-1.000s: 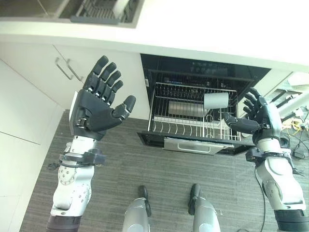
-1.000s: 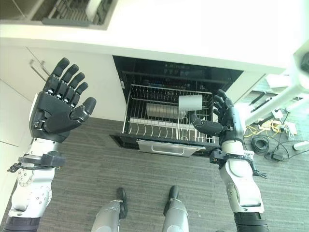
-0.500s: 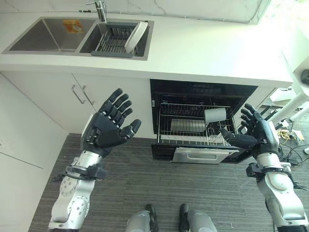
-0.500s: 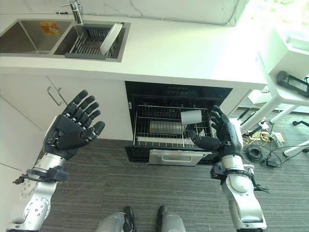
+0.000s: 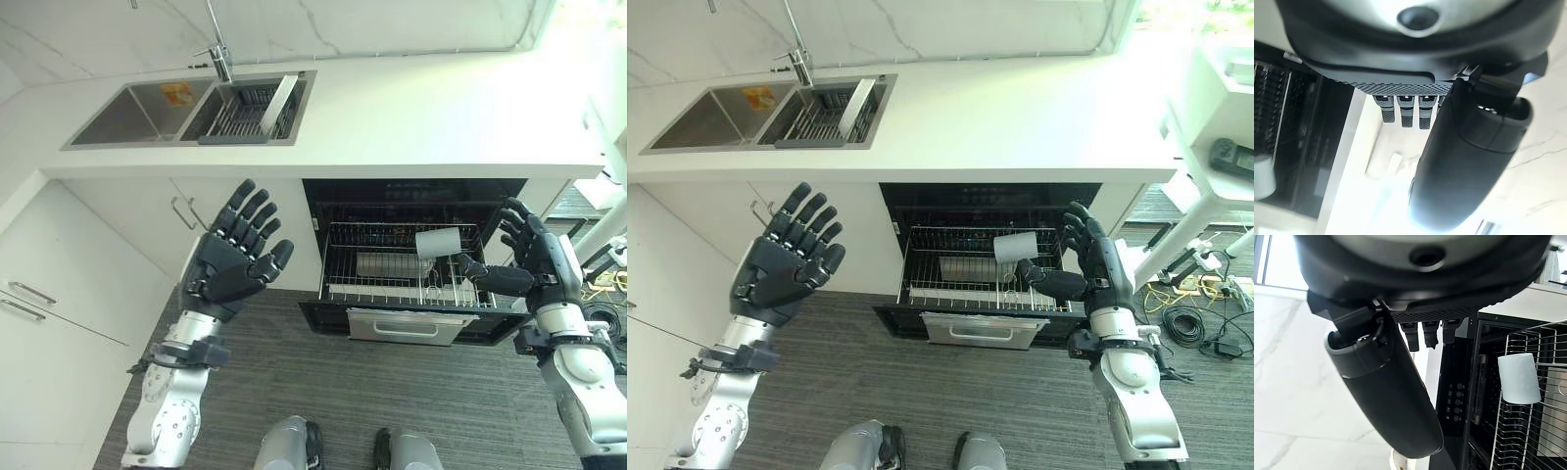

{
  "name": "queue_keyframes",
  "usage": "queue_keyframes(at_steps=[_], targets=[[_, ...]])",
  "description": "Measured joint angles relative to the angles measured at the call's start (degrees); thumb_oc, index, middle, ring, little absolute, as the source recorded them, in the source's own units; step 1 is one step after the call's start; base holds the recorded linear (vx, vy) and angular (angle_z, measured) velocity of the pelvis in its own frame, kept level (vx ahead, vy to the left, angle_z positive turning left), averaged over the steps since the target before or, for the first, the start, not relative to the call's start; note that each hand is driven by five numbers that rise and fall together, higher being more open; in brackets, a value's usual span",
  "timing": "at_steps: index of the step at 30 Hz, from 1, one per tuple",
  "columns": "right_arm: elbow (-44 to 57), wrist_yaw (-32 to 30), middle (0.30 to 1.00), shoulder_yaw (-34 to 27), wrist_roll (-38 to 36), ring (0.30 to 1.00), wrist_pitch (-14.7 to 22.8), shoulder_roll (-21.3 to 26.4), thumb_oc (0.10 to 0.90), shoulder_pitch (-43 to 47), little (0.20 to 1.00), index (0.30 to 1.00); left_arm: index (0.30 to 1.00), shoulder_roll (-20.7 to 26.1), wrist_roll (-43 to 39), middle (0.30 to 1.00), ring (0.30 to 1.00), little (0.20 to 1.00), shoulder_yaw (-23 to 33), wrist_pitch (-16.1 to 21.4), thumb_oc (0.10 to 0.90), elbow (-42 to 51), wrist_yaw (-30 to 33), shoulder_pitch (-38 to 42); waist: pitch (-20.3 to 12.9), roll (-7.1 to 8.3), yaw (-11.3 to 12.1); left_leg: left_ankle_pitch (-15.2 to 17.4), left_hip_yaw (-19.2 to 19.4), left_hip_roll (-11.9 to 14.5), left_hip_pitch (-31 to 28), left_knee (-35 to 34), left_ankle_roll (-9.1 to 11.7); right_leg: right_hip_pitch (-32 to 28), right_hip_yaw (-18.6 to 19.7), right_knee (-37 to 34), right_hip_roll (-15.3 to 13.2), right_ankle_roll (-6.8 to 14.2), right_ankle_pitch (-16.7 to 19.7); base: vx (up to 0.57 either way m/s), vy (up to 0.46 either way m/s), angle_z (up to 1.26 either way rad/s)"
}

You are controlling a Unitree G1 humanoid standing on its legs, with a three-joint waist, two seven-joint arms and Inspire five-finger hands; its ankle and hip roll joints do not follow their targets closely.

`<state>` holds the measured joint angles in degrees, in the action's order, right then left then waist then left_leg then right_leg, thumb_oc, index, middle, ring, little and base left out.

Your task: Place the dishes in the dishwasher.

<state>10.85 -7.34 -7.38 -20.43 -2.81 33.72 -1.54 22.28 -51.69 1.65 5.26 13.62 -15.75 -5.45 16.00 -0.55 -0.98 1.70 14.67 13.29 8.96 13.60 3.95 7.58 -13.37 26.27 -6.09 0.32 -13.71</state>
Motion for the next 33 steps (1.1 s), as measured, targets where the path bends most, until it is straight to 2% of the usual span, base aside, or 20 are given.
queue_keyframes(at_steps=[3,4,7,10,12,13,14,15,16,18,19,21,23,25,26,27,28,29,30,33], targets=[[0.1,0.4,0.900,-0.6,0.0,0.900,-0.1,0.8,0.800,0.4,0.900,0.900,0.900,-1.1,-1.0,0.900,0.900,0.900,-0.4,0.5,0.800,-1.2,0.0,0.3,0.1,-1.13,-1.4,-1.1,-11.1,6.0,1.6,-1.6,3.5,2.0,1.9,0.6,2.9,-0.9,0.1,0.16,0.394,-0.39],[0.1,0.8,0.900,-0.6,0.0,0.900,-0.2,1.8,0.800,0.6,0.900,0.900,0.900,-1.3,-1.8,0.900,0.900,0.900,-1.0,1.3,0.800,-2.1,0.0,0.5,0.3,-1.10,-1.5,-1.2,-12.6,7.4,3.0,-1.2,3.6,3.6,3.8,2.0,2.9,-2.0,0.2,0.12,0.646,-0.82],[0.0,1.2,0.900,-0.5,0.0,0.900,-2.0,5.1,0.800,2.3,0.900,0.900,0.900,-2.7,-2.0,0.900,0.900,0.900,-2.3,2.7,0.800,-5.2,0.0,1.6,0.4,-2.39,-3.2,-1.2,-16.5,7.6,2.4,0.3,3.9,5.2,7.1,4.1,1.3,-1.3,0.7,0.10,0.749,-0.68],[0.6,1.6,0.900,-1.5,0.0,0.900,-2.6,5.4,0.800,5.5,0.900,0.900,0.900,-3.4,-1.6,0.900,0.900,0.900,-2.3,4.0,0.800,-5.0,0.0,2.8,0.4,-3.50,-3.7,-1.0,-13.1,4.8,-1.3,-1.4,4.1,7.2,12.7,4.4,-1.8,2.4,1.8,0.07,0.641,-0.60],[0.8,0.9,0.900,-3.9,0.0,0.900,-2.8,5.2,0.800,3.8,0.900,0.900,0.900,-2.8,-1.6,0.900,0.900,0.900,-1.8,3.9,0.800,-4.8,0.0,5.7,-0.5,-5.08,-3.6,0.3,-7.3,2.3,-2.3,-0.8,4.8,6.5,12.9,2.0,-5.6,6.9,3.7,0.05,0.622,0.10],[1.2,0.4,0.900,-5.0,0.0,0.900,-2.8,4.3,0.800,2.7,0.900,0.900,0.900,-1.9,-1.6,0.900,0.900,0.900,-1.5,3.9,0.800,-4.7,-0.1,7.2,-0.4,-4.68,-3.7,-0.1,-6.2,1.0,-2.2,-0.6,6.6,6.1,12.1,1.5,-7.6,8.1,4.1,0.04,0.535,0.53],[2.3,-0.5,0.900,-5.4,-0.3,0.900,-2.6,2.3,0.800,-0.3,0.900,0.900,0.900,-0.2,-2.0,0.900,0.900,0.900,-0.6,4.0,0.800,-4.5,-0.1,8.7,0.1,-1.51,-3.0,1.1,-6.2,-4.2,-1.4,2.2,4.3,4.7,11.8,-0.7,-11.8,10.4,6.7,0.05,0.634,0.43],[4.7,-0.3,0.900,-6.6,-0.6,0.900,-1.9,0.8,0.800,-4.0,0.900,0.900,0.900,0.4,-2.0,0.900,0.900,0.900,-0.5,3.9,0.800,-4.7,-0.2,9.1,0.2,-1.25,-0.7,3.5,-7.3,-5.5,0.8,6.3,1.9,3.7,10.8,-2.2,-14.0,10.1,9.3,0.01,0.446,0.46],[5.2,-0.2,0.900,-6.7,-0.7,0.900,-1.9,-1.9,0.800,-6.1,0.900,0.900,0.900,1.3,-2.1,0.900,0.900,0.900,0.1,3.8,0.800,-5.4,-0.3,8.7,0.2,-0.42,-0.4,5.4,-7.0,-8.2,0.9,8.5,-0.4,2.5,7.0,-3.4,-16.6,6.7,13.1,0.01,0.534,0.17],[4.9,-0.7,0.900,-5.9,-1.0,0.900,-1.9,-4.9,0.800,-6.3,0.900,0.900,0.900,4.2,-2.1,0.900,0.900,0.900,0.6,3.3,0.800,-5.4,-0.5,7.2,0.1,0.10,1.6,7.3,-6.5,-10.6,1.5,9.4,-4.1,1.6,5.5,-6.7,-19.0,4.2,22.1,0.00,0.436,0.10],[4.9,-1.4,0.900,-4.6,-0.9,0.900,-1.9,-5.6,0.800,-5.5,0.900,0.900,0.900,4.7,-1.9,0.900,0.900,0.900,1.3,3.2,0.800,-5.4,-1.0,6.8,0.0,0.76,2.3,7.2,-5.3,-11.8,1.4,9.2,-6.0,1.8,4.2,-8.2,-20.8,4.3,26.3,-0.01,0.388,-0.07],[4.9,-1.6,0.900,-1.6,-0.4,0.900,-2.1,-6.8,0.800,-3.1,0.900,0.900,0.900,5.1,-1.6,0.900,0.900,0.900,2.3,2.7,0.800,-5.5,-1.1,5.6,0.0,1.15,4.1,7.4,-2.5,-12.6,0.8,9.0,-8.5,1.8,-0.4,-9.9,-21.6,4.7,30.0,-0.01,0.347,-0.44],[5.1,-0.9,0.900,3.3,0.0,0.900,-2.1,-6.9,0.800,0.6,0.900,0.900,0.900,5.0,-0.1,0.900,0.900,0.900,4.9,2.1,0.800,-3.9,-0.7,2.7,0.2,0.87,5.1,7.2,-1.0,-13.0,0.5,7.6,-10.7,2.6,-2.1,-7.0,-17.8,6.8,22.2,0.04,0.268,-0.51],[5.6,-0.8,0.900,4.4,0.0,0.900,-2.1,-6.8,0.800,0.6,0.900,0.900,0.900,5.0,0.9,0.900,0.900,0.900,4.9,2.1,0.800,-2.4,-0.2,2.6,0.1,0.90,4.8,3.8,-2.4,-14.4,-0.4,2.7,-11.0,3.7,3.0,-2.0,-8.3,7.8,11.7,0.03,0.125,0.21],[6.3,-0.9,0.900,3.9,0.0,0.900,-2.1,-5.9,0.800,-0.5,0.900,0.900,0.900,4.9,1.3,0.900,0.900,0.900,4.5,2.1,0.800,-1.4,-0.1,2.7,0.1,1.07,4.1,2.4,-3.1,-15.5,-0.8,-0.2,-9.4,4.3,3.5,-1.1,-4.1,6.5,8.9,0.07,0.064,0.58],[6.8,-0.8,0.900,3.4,0.0,0.900,-2.0,-5.1,0.800,-1.4,0.900,0.900,0.900,4.7,1.5,0.900,0.900,0.900,4.3,2.2,0.800,-0.7,-0.2,2.6,0.1,1.59,3.8,3.7,-2.4,-16.2,-0.9,-1.5,-4.3,5.0,3.5,-1.6,-1.4,4.1,7.8,0.07,0.022,0.67],[6.4,-0.8,0.900,3.0,-0.1,0.900,-1.7,-5.6,0.800,-1.8,0.900,0.900,0.900,5.5,1.8,0.900,0.900,0.900,4.3,2.3,0.800,-0.6,-0.1,2.7,0.2,4.53,3.1,7.2,-1.7,-17.2,1.5,6.0,-5.5,5.4,4.5,-2.9,-2.3,3.3,7.5,0.08,-0.010,0.46],[7.0,-0.2,0.900,1.5,-0.4,0.900,-1.1,-3.4,0.800,-3.2,0.900,0.900,0.900,5.7,3.4,0.900,0.900,0.900,3.9,2.9,0.800,0.7,0.1,1.7,-0.3,3.72,2.9,10.6,-5.7,-14.2,1.2,10.3,-9.0,5.9,5.6,-1.0,-1.3,5.6,6.1,0.07,-0.054,0.41],[6.7,0.0,0.900,-0.2,-0.6,0.900,-0.7,-2.4,0.800,-4.7,0.900,0.900,0.900,3.8,5.1,0.900,0.900,0.900,3.1,3.4,0.800,0.6,0.2,0.7,0.3,3.11,2.6,10.6,-5.7,-15.9,0.6,10.5,-9.2,6.6,7.7,0.8,-1.5,5.0,5.1,0.08,-0.121,0.07],[6.7,-0.4,0.900,-1.7,-0.6,0.900,-0.1,-2.2,0.800,-5.2,0.900,0.900,0.900,4.6,7.3,0.900,0.900,0.900,2.2,3.5,0.800,0.0,-0.1,0.1,0.0,2.75,2.3,6.9,-5.5,-17.8,-2.0,4.3,-11.9,6.3,5.8,-3.9,-0.8,4.8,5.3,0.13,-0.229,-0.02]])
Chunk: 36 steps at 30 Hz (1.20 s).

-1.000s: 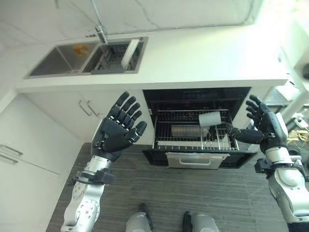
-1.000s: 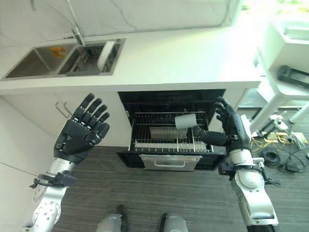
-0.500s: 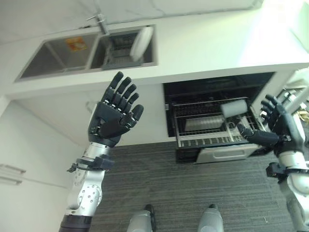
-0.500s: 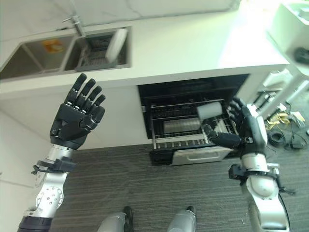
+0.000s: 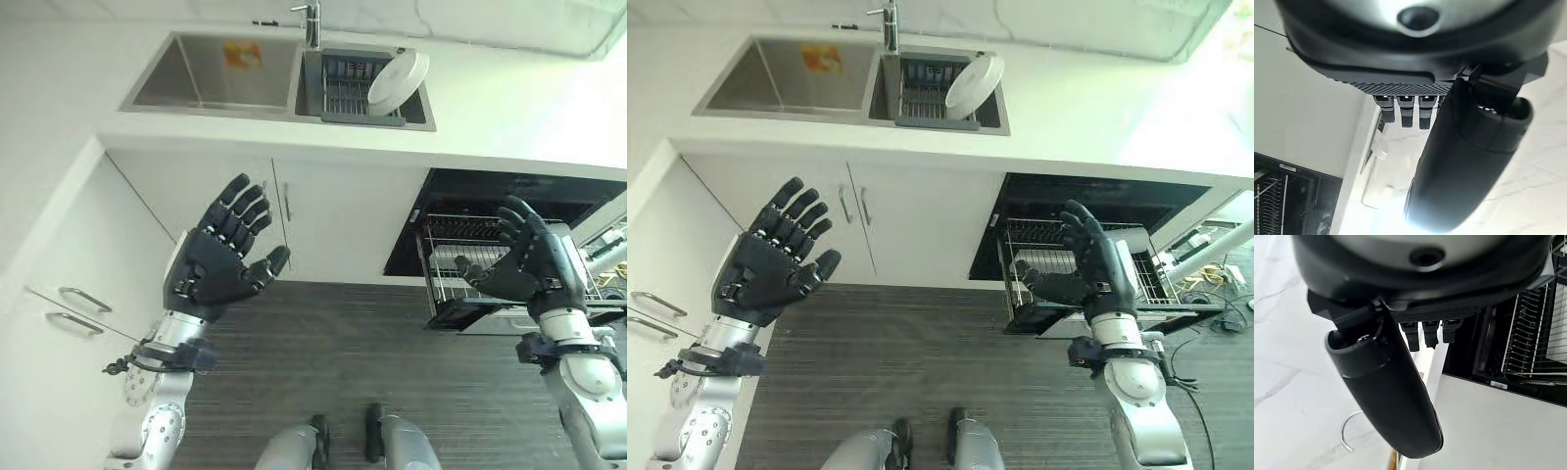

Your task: Place the dishes in the dishwasher.

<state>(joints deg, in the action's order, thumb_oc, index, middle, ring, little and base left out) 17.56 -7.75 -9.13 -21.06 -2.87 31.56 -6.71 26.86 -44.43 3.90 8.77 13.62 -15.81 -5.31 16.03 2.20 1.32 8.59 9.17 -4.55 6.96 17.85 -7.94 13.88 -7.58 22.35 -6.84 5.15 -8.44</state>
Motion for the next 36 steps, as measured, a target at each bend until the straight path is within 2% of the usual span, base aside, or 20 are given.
queue_keyframes(at_steps=[3,5,7,9,13,14,15,17,18,20,22,23,26,27,28,30,31,32,33,36], targets=[[0.0,-0.6,0.900,0.4,0.1,0.900,0.0,-0.1,0.800,0.9,0.900,0.900,0.900,1.2,-0.5,0.900,0.900,0.900,0.4,0.1,0.800,0.0,-0.9,0.1,0.0,-0.23,0.5,-0.5,-0.2,-1.1,-2.4,-2.2,-0.7,-2.3,-2.9,-0.2,0.4,-1.0,0.2,0.11,-0.184,0.10],[0.0,-0.6,0.900,0.6,0.1,0.900,0.0,-0.1,0.800,2.4,0.900,0.900,0.900,1.4,-0.5,0.900,0.900,0.900,0.5,0.2,0.800,0.2,-1.0,0.2,0.0,-0.26,0.5,-0.5,-0.4,-1.9,-3.6,-2.8,-0.8,-3.5,-2.9,0.5,0.6,-1.3,0.1,0.16,-0.256,0.17],[0.0,-1.1,0.900,0.6,0.1,0.900,0.0,-0.1,0.800,3.6,0.900,0.900,0.900,1.3,-0.4,0.900,0.900,0.900,0.3,0.2,0.800,0.7,-0.9,0.2,-0.1,-0.43,0.4,-0.7,-0.7,-2.4,-4.7,-3.6,-0.9,-4.5,-2.3,0.8,1.1,-3.3,-0.7,0.15,-0.264,0.10],[0.0,-1.0,0.900,0.5,0.0,0.900,0.0,0.0,0.800,3.9,0.900,0.900,0.900,1.4,-0.4,0.900,0.900,0.900,0.2,0.3,0.800,1.4,-0.6,0.2,-0.1,-0.46,0.4,-1.0,-0.7,-2.5,-5.6,-4.5,-0.2,-5.0,-1.8,0.7,1.7,-4.1,-0.8,0.10,-0.154,-0.01],[0.0,-0.9,0.900,0.5,-0.5,0.900,0.0,0.4,0.800,3.2,0.900,0.900,0.900,1.1,-0.3,0.900,0.900,0.900,0.1,0.2,0.800,1.6,-0.6,-0.1,-0.2,-0.51,0.0,-2.5,-1.1,-2.8,-8.0,-8.1,1.6,-5.2,-1.3,2.3,1.6,-5.2,-1.9,0.10,-0.180,-0.01],[0.0,-0.7,0.900,0.5,-0.5,0.900,0.0,0.4,0.800,2.9,0.900,0.900,0.900,1.1,-0.3,0.900,0.900,0.900,0.1,0.3,0.800,1.7,-0.6,-0.1,-0.1,-0.28,0.4,-2.4,-0.6,-2.7,-7.7,-6.8,3.5,-4.5,-1.4,3.7,2.1,-6.0,-3.2,0.05,-0.134,0.00],[-0.2,-0.2,0.900,0.6,-0.4,0.900,0.0,0.4,0.800,2.7,0.900,0.900,0.900,1.0,-0.3,0.900,0.900,0.900,0.1,0.3,0.800,1.7,-0.6,-0.1,0.2,0.91,0.4,-2.5,0.6,-2.8,-3.8,1.1,4.7,-4.1,0.2,4.6,1.1,-7.8,-4.0,0.04,-0.097,0.01],[-0.4,0.3,0.900,0.7,-0.4,0.900,-0.1,0.6,0.800,2.1,0.900,0.900,0.900,-0.7,-0.3,0.900,0.900,0.900,-1.5,0.3,0.800,1.5,-0.6,-1.4,0.3,1.22,0.9,-4.8,2.4,-1.5,0.4,11.9,7.9,-5.9,0.1,4.0,-0.3,-8.5,-3.5,0.05,-0.080,-0.02],[-0.3,0.1,0.900,0.7,-0.4,0.900,-0.1,0.6,0.800,2.1,0.900,0.900,0.900,-0.8,-0.3,0.900,0.900,0.900,-1.9,0.3,0.800,1.7,-0.9,-1.5,0.4,1.35,0.2,-2.8,3.2,1.0,1.1,14.2,8.0,-6.9,-0.8,3.6,-0.1,-8.8,-3.5,0.07,-0.025,0.10],[-0.3,-1.0,0.900,0.7,-0.3,0.900,-0.1,0.7,0.800,2.5,0.900,0.900,0.900,-0.8,-0.3,0.900,0.900,0.900,-2.6,0.4,0.800,2.6,-1.2,0.4,0.2,0.81,0.1,-1.9,3.8,7.1,1.1,9.3,8.3,-6.6,-1.6,3.6,1.0,-9.6,-3.8,0.09,0.100,0.23],[-0.8,-1.7,0.900,2.0,0.5,0.900,-0.1,0.2,0.800,4.3,0.900,0.900,0.900,-0.9,-0.2,0.900,0.900,0.900,-3.7,1.1,0.800,2.3,-1.1,1.0,0.3,0.68,-0.2,-1.7,2.3,8.8,1.4,0.5,9.9,-6.3,-1.3,2.4,1.7,-9.2,-3.3,0.12,0.169,0.08],[-1.2,-1.9,0.900,3.5,0.7,0.900,0.0,0.4,0.800,5.8,0.900,0.900,0.900,-1.0,-0.2,0.900,0.900,0.900,-3.9,1.4,0.800,2.3,-1.1,0.3,0.4,-0.19,0.0,-1.7,0.2,8.9,2.4,-3.5,10.0,-6.6,-0.9,1.0,2.7,-9.1,-2.5,0.20,0.181,-0.20],[-1.3,-0.9,0.900,4.2,0.7,0.900,0.1,0.8,0.800,6.7,0.900,0.900,0.900,-1.5,-0.3,0.900,0.900,0.900,-3.7,2.7,0.800,2.0,-0.6,-0.6,2.1,-5.08,0.7,-3.8,-8.7,10.4,10.5,-1.6,12.9,-8.0,1.3,0.0,7.2,-10.2,-2.7,0.23,0.154,-0.41],[-1.8,-0.8,0.900,4.2,0.7,0.900,0.0,0.8,0.800,6.5,0.900,0.900,0.900,-1.6,-0.3,0.900,0.900,0.900,-3.4,3.0,0.800,1.9,-0.3,-0.6,2.8,-6.06,0.8,-4.8,-10.0,10.8,12.4,-1.6,13.4,-8.7,1.8,0.6,8.0,-10.7,-3.0,0.19,0.129,-0.36],[-1.8,-0.7,0.900,4.2,0.7,0.900,-0.1,0.9,0.800,6.3,0.900,0.900,0.900,-1.6,-0.3,0.900,0.900,0.900,-3.4,3.0,0.800,1.9,-0.2,-0.6,2.8,-6.21,0.9,-4.9,-9.9,10.9,12.7,-1.6,13.3,-8.9,1.9,0.7,8.0,-11.0,-2.9,0.20,0.157,-0.51],[-1.8,0.1,0.900,3.6,0.6,0.900,-0.1,1.8,0.800,2.5,0.900,0.900,0.900,-1.5,-0.2,0.900,0.900,0.900,-3.5,4.2,0.800,1.7,0.0,-0.4,3.2,-5.78,0.1,-5.1,-6.5,11.7,14.9,0.5,12.6,-11.1,2.9,0.2,6.5,-9.3,-3.8,0.25,0.217,-0.41],[-1.8,0.9,0.900,1.9,0.5,0.900,0.0,2.1,0.800,0.6,0.900,0.900,0.900,-1.2,-0.2,0.900,0.900,0.900,-3.5,5.1,0.800,1.8,0.0,0.1,3.1,-5.18,-0.6,-5.1,-6.4,11.6,13.1,1.1,12.5,-12.4,4.1,-0.7,5.2,-7.0,-4.4,0.31,0.239,-0.29],[-1.7,1.3,0.900,0.9,0.5,0.900,0.1,2.6,0.800,-0.1,0.900,0.900,0.900,-1.2,-0.2,0.900,0.900,0.900,-3.4,5.2,0.800,1.9,0.1,-0.1,2.8,-5.78,-0.9,-4.6,-6.4,11.6,9.6,-0.6,12.2,-12.6,5.0,0.2,5.0,-5.1,-5.6,0.36,0.251,-0.34],[-1.2,1.4,0.900,0.2,0.0,0.900,0.2,2.3,0.800,-0.9,0.900,0.900,0.900,-1.1,-0.2,0.900,0.900,0.900,-3.0,5.2,0.800,1.6,0.2,-0.1,2.9,-5.02,-0.9,-8.7,-3.5,10.5,6.9,-2.1,10.4,-14.0,6.0,1.3,2.8,-2.5,-7.8,0.32,0.198,-0.28],[4.7,1.7,0.900,-0.3,-0.4,0.900,1.4,1.9,0.800,-2.9,0.900,0.900,0.900,-0.8,-0.2,0.900,0.900,0.900,-0.6,5.2,0.800,2.7,0.1,0.7,2.7,-3.89,0.6,-8.5,-1.9,6.7,5.4,0.5,7.1,-19.0,6.1,-2.4,-1.4,1.1,-8.5,0.25,0.157,0.06]])
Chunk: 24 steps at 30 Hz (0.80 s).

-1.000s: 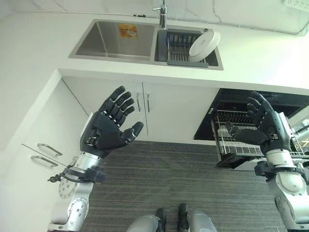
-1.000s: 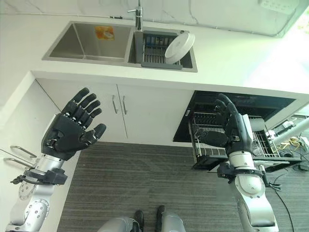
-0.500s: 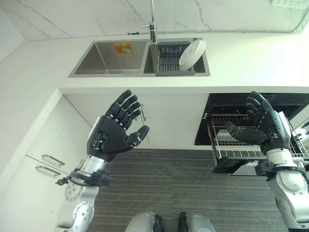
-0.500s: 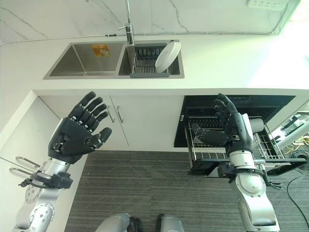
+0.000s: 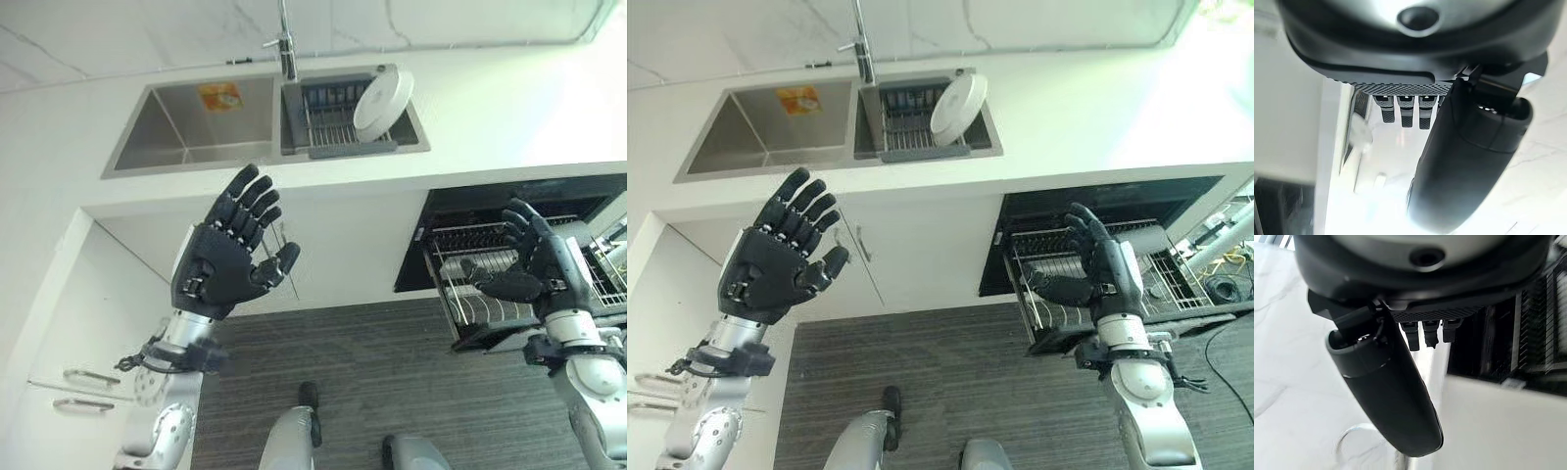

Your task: Place the dishes in the dishwasher.

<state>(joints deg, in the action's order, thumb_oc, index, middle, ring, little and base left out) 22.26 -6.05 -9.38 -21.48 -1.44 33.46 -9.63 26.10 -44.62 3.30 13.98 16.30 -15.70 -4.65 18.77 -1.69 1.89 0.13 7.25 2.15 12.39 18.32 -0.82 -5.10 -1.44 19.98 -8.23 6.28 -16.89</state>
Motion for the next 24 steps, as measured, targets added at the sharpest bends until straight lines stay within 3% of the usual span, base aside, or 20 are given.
queue_keyframes(at_steps=[3,6,11,14,16,17,18,19,20,22,23,24], targets=[[1.5,-0.7,0.900,0.4,0.0,0.900,2.5,-2.4,0.800,3.2,0.900,0.900,0.900,1.1,0.5,0.900,0.900,0.900,0.3,0.2,0.800,0.8,-0.4,4.3,-1.5,3.00,3.2,2.7,-0.3,-2.7,2.1,3.1,-2.4,-1.7,-2.7,-2.7,-2.5,1.9,0.2,0.20,0.145,0.34],[1.5,-2.4,0.900,0.4,0.1,0.900,4.1,-2.8,0.800,7.8,0.900,0.900,0.900,4.5,1.2,0.900,0.900,0.900,0.7,0.4,0.800,1.5,-0.6,6.2,-2.4,4.95,5.4,3.7,-1.5,-5.0,2.4,3.9,-4.3,-2.3,-6.2,-2.8,-4.4,2.2,1.7,0.17,0.187,0.33],[1.6,-3.8,0.900,0.4,0.4,0.900,6.4,-4.6,0.800,9.0,0.900,0.900,0.900,4.7,4.9,0.900,0.900,0.900,1.3,2.8,0.800,4.6,-0.9,8.6,-2.5,5.07,6.1,4.1,-1.5,-5.7,2.1,2.8,-5.4,-2.0,-7.4,-3.2,-4.9,3.0,4.8,0.12,0.190,0.05],[1.6,-4.3,0.900,1.0,0.0,0.900,7.8,-6.4,0.800,9.4,0.900,0.900,0.900,4.6,5.9,0.900,0.900,0.900,1.3,4.7,0.800,5.1,-1.2,10.6,-3.1,4.80,4.3,4.8,-1.8,-6.3,-0.3,0.2,-5.9,-1.9,-7.3,-0.5,-5.0,3.7,8.3,0.16,0.268,-0.02],[1.6,-5.2,0.900,1.8,0.0,0.900,8.7,-7.9,0.800,9.7,0.900,0.900,0.900,4.4,7.7,0.900,0.900,0.900,1.3,5.1,0.800,5.3,-1.1,10.9,-3.5,4.02,1.7,5.3,-3.0,-6.1,-1.4,0.3,-7.5,3.6,-4.5,11.0,-4.9,3.6,10.4,0.08,0.154,0.09],[1.8,-5.1,0.900,2.3,0.0,0.900,9.4,-9.0,0.800,9.6,0.900,0.900,0.900,4.4,8.4,0.900,0.900,0.900,1.2,5.2,0.800,5.3,-0.7,10.8,-3.5,3.86,0.7,4.9,-2.6,-5.9,-2.1,-0.2,-7.0,7.8,-3.3,16.7,-4.6,3.1,8.3,0.09,0.028,-0.16],[1.8,-5.1,0.900,3.6,0.0,0.900,10.2,-9.5,0.800,9.8,0.900,0.900,0.900,4.5,9.5,0.900,0.900,0.900,1.2,5.3,0.800,5.4,0.2,10.6,-3.6,3.72,0.6,4.7,-1.1,-5.7,-3.1,-1.4,-6.8,11.1,-4.6,15.4,-4.2,1.6,5.8,0.08,-0.086,-0.50],[1.7,-4.1,0.900,4.9,-1.3,0.900,11.3,-8.2,0.800,9.7,0.900,0.900,0.900,5.2,10.8,0.900,0.900,0.900,1.1,5.3,0.800,5.5,1.9,10.8,-3.9,3.14,0.0,4.8,0.4,-5.6,-2.9,-1.7,-6.6,14.8,-7.8,7.1,-2.6,0.4,5.2,0.13,-0.209,-0.63],[1.7,-2.7,0.900,4.6,-2.7,0.900,11.5,-6.2,0.800,9.5,0.900,0.900,0.900,6.1,11.6,0.900,0.900,0.900,1.0,5.3,0.800,5.0,3.2,10.8,-3.9,3.10,-0.8,5.0,1.8,-6.8,-2.6,-1.9,-6.4,19.0,-8.8,1.5,-2.0,0.5,6.3,0.18,-0.312,-0.55],[1.7,-1.8,0.900,4.4,-5.3,0.900,11.5,-5.7,0.800,9.4,0.900,0.900,0.900,5.2,12.4,0.900,0.900,0.900,0.9,5.3,0.800,3.5,4.3,10.2,-3.9,2.89,-2.0,6.5,3.6,-7.6,-2.5,-1.2,-4.8,23.3,-8.3,-0.2,-4.1,2.7,12.2,0.17,-0.252,-0.18],[1.7,-1.7,0.900,4.4,-5.8,0.900,11.5,-5.8,0.800,9.4,0.900,0.900,0.900,5.0,12.7,0.900,0.900,0.900,0.9,5.3,0.800,3.1,4.3,10.2,-3.9,2.87,-2.3,6.9,3.6,-7.6,-2.3,-0.2,-5.5,23.8,-7.9,-0.1,-4.6,3.7,13.0,0.09,-0.136,-0.01],[1.6,-1.3,0.900,4.4,-6.8,0.900,11.5,-5.9,0.800,9.0,0.900,0.900,0.900,4.7,14.4,0.900,0.900,0.900,0.4,5.1,0.800,1.9,4.3,9.9,-3.8,2.83,-2.8,8.1,3.6,-7.7,-2.8,1.7,-7.6,24.0,-6.1,-1.2,-5.8,3.6,15.1,0.15,-0.242,-0.01]])
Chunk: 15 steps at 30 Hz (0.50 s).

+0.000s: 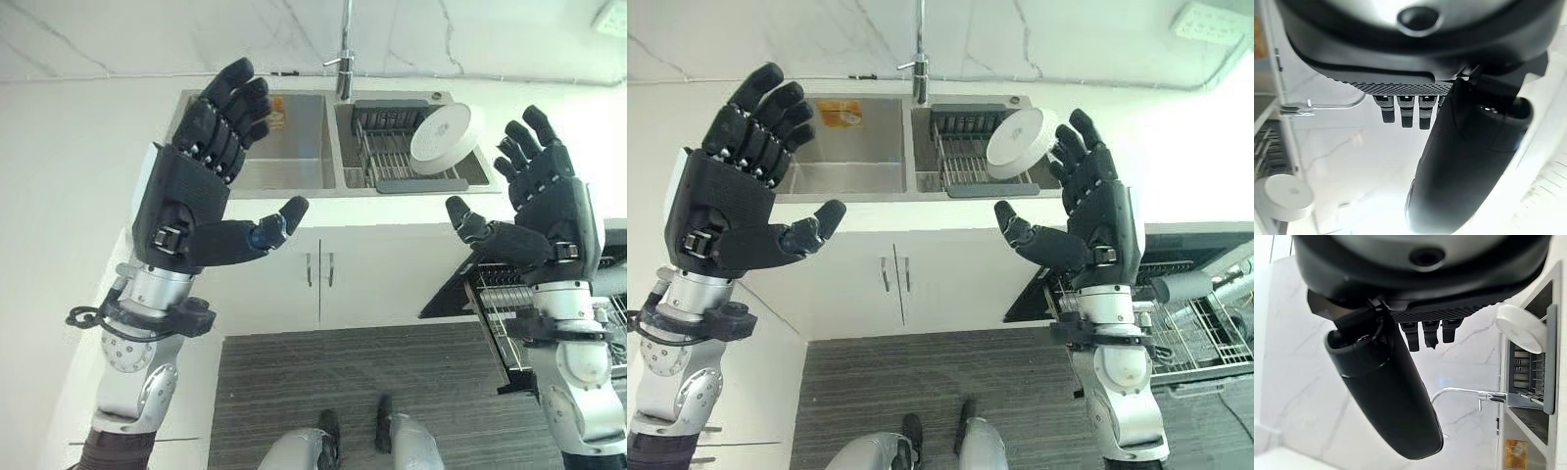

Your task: Place the dishes in the dishwasher.

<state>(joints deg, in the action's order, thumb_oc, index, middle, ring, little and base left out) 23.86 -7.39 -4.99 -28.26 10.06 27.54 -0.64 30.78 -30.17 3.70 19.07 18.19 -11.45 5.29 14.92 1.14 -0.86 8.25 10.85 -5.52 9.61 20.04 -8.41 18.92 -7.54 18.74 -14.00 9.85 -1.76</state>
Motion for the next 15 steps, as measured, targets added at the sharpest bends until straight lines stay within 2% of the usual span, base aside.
queue_keyframes(at_steps=[3,6,9,11,12,13,15], targets=[[0.0,1.0,0.900,-0.3,-0.4,0.900,1.2,-0.1,0.800,-0.6,0.900,0.900,0.900,-0.1,1.4,0.900,0.900,0.900,-0.2,-0.1,0.800,-0.1,-0.1,-0.7,0.0,0.02,-0.5,0.5,-0.5,0.2,-0.7,-0.1,0.3,1.1,0.3,-0.7,-1.8,0.3,2.6,0.22,-0.339,0.03],[0.0,2.4,0.900,-0.3,-2.4,0.900,1.2,-0.1,0.800,-1.1,0.900,0.900,0.900,-0.1,1.3,0.900,0.900,0.900,-0.3,-0.4,0.800,-0.1,0.3,-2.2,0.0,0.18,-0.2,0.6,-1.1,0.2,-1.7,-0.3,0.2,-0.7,0.0,-2.1,-1.3,-0.4,3.0,0.18,-0.300,0.12],[0.0,2.6,0.900,-0.1,-2.9,0.900,0.5,-0.1,0.800,-0.8,0.900,0.900,0.900,-0.2,1.1,0.900,0.900,0.900,-0.8,-0.4,0.800,0.0,1.1,-2.3,0.0,1.57,1.0,2.2,-2.0,0.6,-3.9,-0.3,2.5,-4.4,-1.6,-2.4,0.0,-0.8,3.2,0.31,-0.431,0.08],[0.0,2.6,0.900,-0.2,-2.9,0.900,0.0,-0.1,0.800,-0.6,0.900,0.900,0.900,-0.4,1.1,0.900,0.900,0.900,-1.6,-0.4,0.800,0.7,1.3,-2.4,0.0,1.71,0.8,3.1,-3.7,2.4,-5.7,-0.4,4.5,-6.4,-2.2,-2.6,2.1,-4.3,4.6,0.21,-0.274,0.15],[0.1,2.6,0.900,-0.3,-2.9,0.900,-0.2,0.0,0.800,-0.6,0.900,0.900,0.900,-0.4,1.1,0.900,0.900,0.900,-1.7,-0.5,0.800,1.5,1.4,-2.4,-0.1,1.77,0.6,3.3,-4.3,3.6,-6.0,-0.7,5.7,-6.7,-3.0,-1.2,3.2,-5.2,3.2,0.20,-0.272,0.20],[0.2,2.7,0.900,-0.4,-2.9,0.900,-0.6,0.4,0.800,-0.6,0.900,0.900,0.900,-0.4,1.0,0.900,0.900,0.900,-1.8,-0.5,0.800,2.5,1.7,-2.4,-0.2,1.93,0.3,2.9,-5.0,4.3,-6.6,-1.7,6.7,-6.9,-3.8,-0.2,3.9,-6.9,2.1,0.19,-0.254,0.26],[0.2,3.2,0.900,-0.9,-3.5,0.900,-2.2,1.9,0.800,-0.6,0.900,0.900,0.900,-0.4,0.0,0.900,0.900,0.900,-1.9,-1.2,0.800,4.2,2.0,-2.4,-0.5,1.58,-0.5,1.9,-5.7,6.2,-8.1,-4.5,8.1,-7.4,-5.4,1.2,5.3,-9.0,-0.5,0.18,-0.220,0.16]])
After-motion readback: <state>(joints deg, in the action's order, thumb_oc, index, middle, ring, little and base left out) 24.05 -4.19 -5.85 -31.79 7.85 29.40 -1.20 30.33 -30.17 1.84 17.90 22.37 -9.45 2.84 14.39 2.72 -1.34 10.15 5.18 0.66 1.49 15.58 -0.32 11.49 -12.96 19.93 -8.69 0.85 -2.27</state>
